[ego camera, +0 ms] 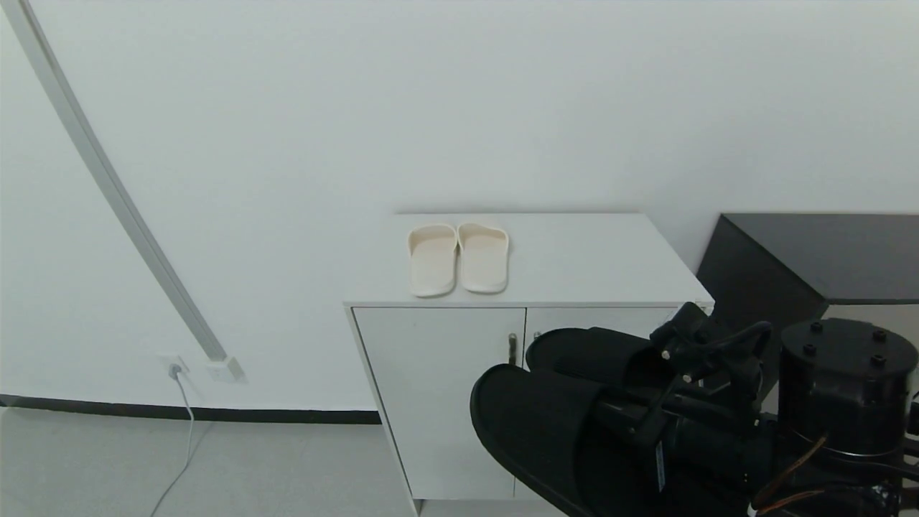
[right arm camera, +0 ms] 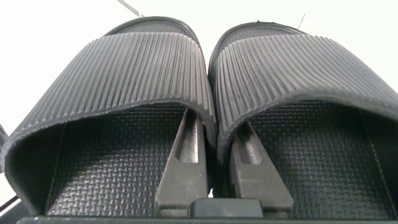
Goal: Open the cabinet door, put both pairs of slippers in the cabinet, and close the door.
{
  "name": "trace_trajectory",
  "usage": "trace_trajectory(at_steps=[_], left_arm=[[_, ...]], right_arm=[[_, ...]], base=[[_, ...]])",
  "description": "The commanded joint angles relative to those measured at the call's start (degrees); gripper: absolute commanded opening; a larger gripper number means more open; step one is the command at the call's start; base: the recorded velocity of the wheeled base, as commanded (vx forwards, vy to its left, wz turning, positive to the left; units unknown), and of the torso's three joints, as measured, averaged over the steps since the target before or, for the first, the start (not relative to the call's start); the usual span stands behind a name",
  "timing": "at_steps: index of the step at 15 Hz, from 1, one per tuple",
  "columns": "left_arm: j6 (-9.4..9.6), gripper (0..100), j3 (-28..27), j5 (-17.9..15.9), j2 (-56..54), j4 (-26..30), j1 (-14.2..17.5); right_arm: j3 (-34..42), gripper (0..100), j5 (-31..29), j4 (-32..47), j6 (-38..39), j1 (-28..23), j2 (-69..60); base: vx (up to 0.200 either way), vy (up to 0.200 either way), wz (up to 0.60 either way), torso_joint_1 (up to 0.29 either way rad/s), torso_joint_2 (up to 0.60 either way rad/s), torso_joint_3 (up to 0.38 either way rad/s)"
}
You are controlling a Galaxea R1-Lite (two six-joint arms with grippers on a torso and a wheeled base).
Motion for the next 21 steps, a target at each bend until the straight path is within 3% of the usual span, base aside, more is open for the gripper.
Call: trace_trajectory(at_steps=[1, 2, 3, 21], left_arm=[[-0.06, 0, -0.1, 0.0, 0.0, 0.0, 0.0], [-0.06, 0, -0.1, 0.0, 0.0, 0.0, 0.0], [-0.06, 100, -0.1, 0.0, 0.0, 0.1, 0.0], [0.02, 100, -0.1, -0.1, 0.0, 0.2, -0.1]], right_arm=[[0.0, 0, 0.1, 0.0, 0.0, 0.0, 0.6], [0.1, 0, 0.0, 0.0, 0.0, 0.0, 0.6], [0.3, 0, 0.0, -0.1, 0.0, 0.0, 0.6], [0.9, 0, 0.3, -0.1, 0.0, -0.1, 0.7]], base=[[0.000, 0.000, 0.00, -0.188, 0.43, 0.242], [0.000, 0.000, 0.00, -0.217, 0.49, 0.271], [0.000, 0.000, 0.00, -0.217, 0.53, 0.295], [0.000, 0.000, 0.00, -0.193, 0.51, 0.318]])
